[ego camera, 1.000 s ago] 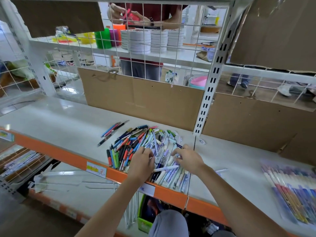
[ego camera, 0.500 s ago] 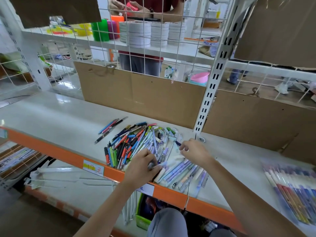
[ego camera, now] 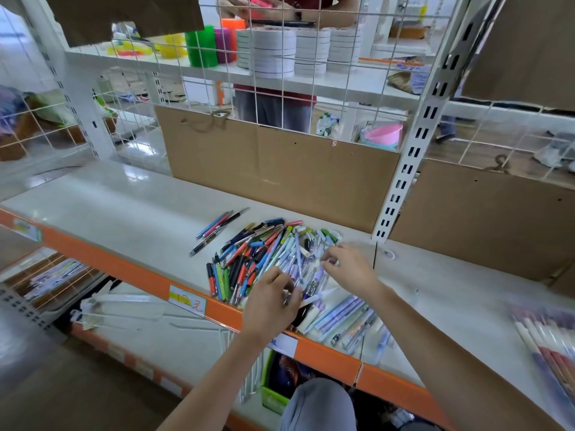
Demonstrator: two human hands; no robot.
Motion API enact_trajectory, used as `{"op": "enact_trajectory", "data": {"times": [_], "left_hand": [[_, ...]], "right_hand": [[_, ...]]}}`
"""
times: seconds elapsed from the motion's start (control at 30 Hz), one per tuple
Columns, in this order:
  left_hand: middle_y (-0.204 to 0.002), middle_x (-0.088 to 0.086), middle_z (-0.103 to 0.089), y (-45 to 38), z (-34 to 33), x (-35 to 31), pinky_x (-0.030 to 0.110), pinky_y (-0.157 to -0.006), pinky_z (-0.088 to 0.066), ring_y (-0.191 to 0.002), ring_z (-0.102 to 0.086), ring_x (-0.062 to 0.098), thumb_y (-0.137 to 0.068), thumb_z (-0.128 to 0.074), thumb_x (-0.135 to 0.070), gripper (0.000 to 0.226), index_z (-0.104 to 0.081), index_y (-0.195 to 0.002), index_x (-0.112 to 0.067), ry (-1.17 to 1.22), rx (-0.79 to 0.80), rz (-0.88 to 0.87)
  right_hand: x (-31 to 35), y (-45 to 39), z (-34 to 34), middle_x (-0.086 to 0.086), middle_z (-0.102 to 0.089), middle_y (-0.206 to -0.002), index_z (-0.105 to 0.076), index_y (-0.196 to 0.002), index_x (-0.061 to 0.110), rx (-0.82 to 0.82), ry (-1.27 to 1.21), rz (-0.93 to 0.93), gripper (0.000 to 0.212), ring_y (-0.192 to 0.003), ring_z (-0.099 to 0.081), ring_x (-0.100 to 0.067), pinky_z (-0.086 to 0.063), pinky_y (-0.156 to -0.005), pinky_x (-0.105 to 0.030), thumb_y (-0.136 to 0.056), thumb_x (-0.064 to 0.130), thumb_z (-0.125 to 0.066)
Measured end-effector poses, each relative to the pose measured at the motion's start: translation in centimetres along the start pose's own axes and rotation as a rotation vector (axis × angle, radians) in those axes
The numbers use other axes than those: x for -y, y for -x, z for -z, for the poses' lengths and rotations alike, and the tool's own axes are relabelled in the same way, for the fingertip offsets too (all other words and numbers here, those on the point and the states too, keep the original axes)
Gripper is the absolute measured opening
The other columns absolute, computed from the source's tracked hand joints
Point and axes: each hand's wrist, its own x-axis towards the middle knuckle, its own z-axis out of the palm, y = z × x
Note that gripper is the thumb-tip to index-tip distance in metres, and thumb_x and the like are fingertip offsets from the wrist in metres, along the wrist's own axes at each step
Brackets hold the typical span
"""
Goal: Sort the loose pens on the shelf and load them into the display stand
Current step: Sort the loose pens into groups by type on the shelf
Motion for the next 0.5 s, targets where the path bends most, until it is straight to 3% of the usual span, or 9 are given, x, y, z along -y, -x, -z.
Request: {"op": "enact_trajectory", "data": {"times": [0.13, 0.27, 0.37, 0.5], "left_hand": [[-0.077, -0.005, -0.047, 0.1, -0.1, -0.2, 0.023, -0.052, -0.045, -0.052, -0.049, 0.007, -0.086, -0.059, -0.026, 0.022, -0.058, -0.07, -0.01, -0.003, -0.069, -0.051], [-0.077, -0.004, -0.046, 0.1, -0.2, -0.2, 0.012, -0.053, -0.034, -0.055, -0.047, 0.009, -0.086, -0.06, -0.023, 0.021, -0.059, -0.071, -0.009, -0.009, -0.045, -0.043], [-0.078, -0.003, -0.046, 0.2, 0.0, -0.1, 0.01, -0.054, -0.032, -0.058, -0.048, 0.011, -0.087, -0.06, -0.021, 0.019, -0.059, -0.073, -0.008, -0.007, -0.019, -0.036], [-0.083, -0.003, -0.047, 0.1, 0.2, -0.2, 0.007, -0.057, -0.031, -0.063, -0.048, 0.009, -0.089, -0.058, -0.025, 0.02, -0.062, -0.08, -0.007, -0.028, 0.024, -0.038]], "right_hand": [[1.6, -0.2, -0.4, 0.002, -0.053, -0.082, -0.062, -0.088, 0.017, 0.041, -0.033, 0.024, 0.019, -0.077, -0.051, -0.014, -0.037, -0.065, -0.029, -0.094, 0.032, -0.052], [3.1, 0.0, -1.4, 0.006, -0.057, -0.076, -0.058, -0.089, 0.022, 0.124, 0.013, -0.008, 0.016, -0.077, -0.056, -0.015, -0.039, -0.059, -0.029, -0.092, 0.037, -0.051], [3.4, 0.2, -1.5, 0.0, -0.058, -0.082, -0.053, -0.089, 0.018, 0.123, 0.071, -0.055, 0.012, -0.079, -0.057, -0.02, -0.035, -0.055, -0.027, -0.091, 0.029, -0.049], [2.9, 0.7, -1.0, -0.001, -0.051, -0.075, -0.047, -0.082, 0.014, 0.128, 0.152, -0.117, 0.009, -0.07, -0.05, -0.02, -0.031, -0.049, -0.025, -0.086, 0.022, -0.048]]}}
